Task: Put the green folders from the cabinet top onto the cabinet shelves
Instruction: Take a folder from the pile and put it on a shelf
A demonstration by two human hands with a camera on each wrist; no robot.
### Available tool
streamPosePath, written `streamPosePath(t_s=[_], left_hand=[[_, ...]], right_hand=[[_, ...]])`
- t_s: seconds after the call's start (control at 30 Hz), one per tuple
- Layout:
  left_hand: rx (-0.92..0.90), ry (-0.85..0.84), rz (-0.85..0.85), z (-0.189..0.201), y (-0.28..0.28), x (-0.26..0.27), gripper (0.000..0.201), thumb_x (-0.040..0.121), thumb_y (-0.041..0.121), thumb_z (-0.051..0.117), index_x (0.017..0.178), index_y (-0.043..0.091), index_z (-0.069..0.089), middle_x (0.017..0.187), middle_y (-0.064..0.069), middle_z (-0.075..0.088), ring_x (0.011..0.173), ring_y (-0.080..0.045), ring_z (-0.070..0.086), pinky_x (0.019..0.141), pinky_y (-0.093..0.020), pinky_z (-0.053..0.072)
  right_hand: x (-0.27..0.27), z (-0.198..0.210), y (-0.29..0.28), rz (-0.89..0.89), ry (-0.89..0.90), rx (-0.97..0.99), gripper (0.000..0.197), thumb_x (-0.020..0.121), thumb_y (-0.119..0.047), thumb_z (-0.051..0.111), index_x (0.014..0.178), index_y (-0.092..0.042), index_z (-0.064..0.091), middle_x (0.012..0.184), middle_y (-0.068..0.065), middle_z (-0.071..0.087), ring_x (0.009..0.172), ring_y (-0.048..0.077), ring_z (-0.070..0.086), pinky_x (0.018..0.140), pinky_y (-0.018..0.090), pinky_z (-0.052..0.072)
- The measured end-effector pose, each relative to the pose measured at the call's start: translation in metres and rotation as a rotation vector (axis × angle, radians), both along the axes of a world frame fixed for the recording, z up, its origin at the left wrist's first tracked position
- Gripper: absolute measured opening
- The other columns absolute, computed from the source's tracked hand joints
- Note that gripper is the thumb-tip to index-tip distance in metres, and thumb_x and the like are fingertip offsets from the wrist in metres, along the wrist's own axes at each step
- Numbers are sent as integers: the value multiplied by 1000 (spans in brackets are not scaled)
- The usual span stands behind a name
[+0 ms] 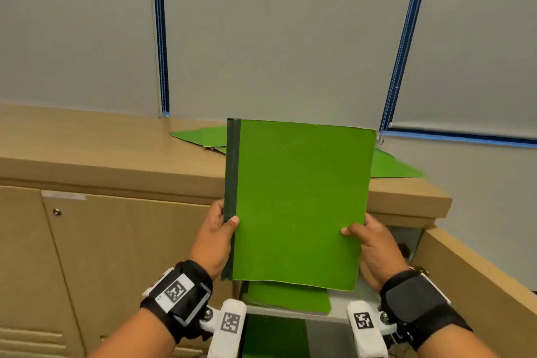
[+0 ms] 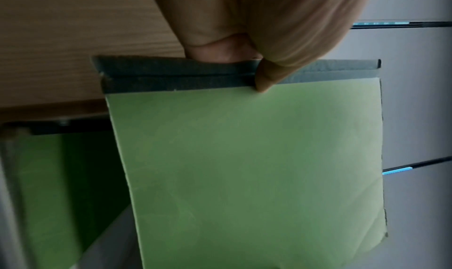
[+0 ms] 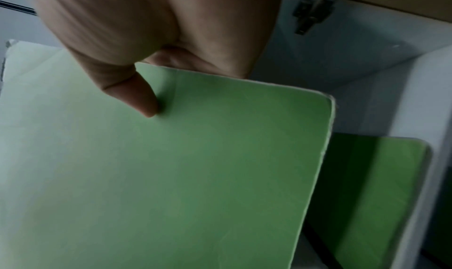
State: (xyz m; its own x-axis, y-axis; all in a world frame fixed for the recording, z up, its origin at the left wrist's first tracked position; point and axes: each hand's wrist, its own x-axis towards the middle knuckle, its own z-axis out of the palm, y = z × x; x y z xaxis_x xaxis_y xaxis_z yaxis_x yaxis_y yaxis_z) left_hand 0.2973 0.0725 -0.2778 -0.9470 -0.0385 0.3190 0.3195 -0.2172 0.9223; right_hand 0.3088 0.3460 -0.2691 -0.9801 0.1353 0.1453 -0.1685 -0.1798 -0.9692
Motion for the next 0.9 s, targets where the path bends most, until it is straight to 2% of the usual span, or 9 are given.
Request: streamPosePath(t_s=[0.13,0.27,0.4,0.53,0.63,0.7,0.8,0.83,0.9], left_hand=[[7,-51,31,-63,2,-2,28,97,-5,42,111,16,54,111,2,68,102,-10,64,81,-22,53],[16,-119,37,-108,12,-2,29,96,-7,41,110,16,54,100,8,73,94,-4,67,74,-17,53],[-17,-175,34,-142,23,-8,30,97,-4,43,109,20,55,105,7,72,99,-6,66,81,-22,53],[-41,-231,23,-167,32,-18,30,97,-2,44,110,22,55,107,7,70,100,-6,66,84,-24,53],[-88,-258,25,-183,37,-24,29,97,-1,45,110,22,56,108,6,70,100,-6,66,88,-27,54],[-137,-273,36,-192,39,-29,31,97,1,46,113,26,56,114,8,69,108,-8,64,95,-31,50],[-195,-260,49,-201,43,-40,35,97,0,45,118,26,57,120,6,67,114,-12,61,103,-36,45],[-218,-262,45,-202,44,-45,36,97,0,45,122,24,56,125,3,65,115,-11,60,104,-34,44],[-264,-314,39,-205,46,-56,45,96,1,49,138,17,44,141,-1,52,123,-6,49,105,-23,38]], right_hand=[[-6,-54,-1,-23,-63,3,37,83,14,44,99,-9,68,103,13,72,93,30,64,89,49,48],[-14,-98,7,-39,-115,24,35,83,15,44,94,-9,67,94,7,73,85,24,65,78,41,52],[-22,-132,14,-82,-177,-2,29,82,16,43,87,-5,62,84,7,71,73,20,64,67,35,52],[-32,-161,23,-106,-222,-11,31,81,16,44,86,-5,65,84,5,73,74,19,66,68,35,52],[-37,-183,30,-128,-266,-13,32,81,16,43,83,-8,64,77,0,74,70,16,66,63,31,53],[-39,-194,32,-113,-297,-25,34,82,16,42,88,-8,65,78,1,75,69,17,67,63,31,55],[-44,-205,35,-103,-326,-21,35,82,16,43,96,-8,65,86,9,73,72,23,66,71,38,54],[-48,-206,36,-110,-322,-11,35,82,17,44,99,-7,62,88,12,71,74,25,65,71,38,54],[-58,-206,39,-136,-299,4,36,81,19,46,105,-7,56,94,16,67,77,27,63,70,37,53]])
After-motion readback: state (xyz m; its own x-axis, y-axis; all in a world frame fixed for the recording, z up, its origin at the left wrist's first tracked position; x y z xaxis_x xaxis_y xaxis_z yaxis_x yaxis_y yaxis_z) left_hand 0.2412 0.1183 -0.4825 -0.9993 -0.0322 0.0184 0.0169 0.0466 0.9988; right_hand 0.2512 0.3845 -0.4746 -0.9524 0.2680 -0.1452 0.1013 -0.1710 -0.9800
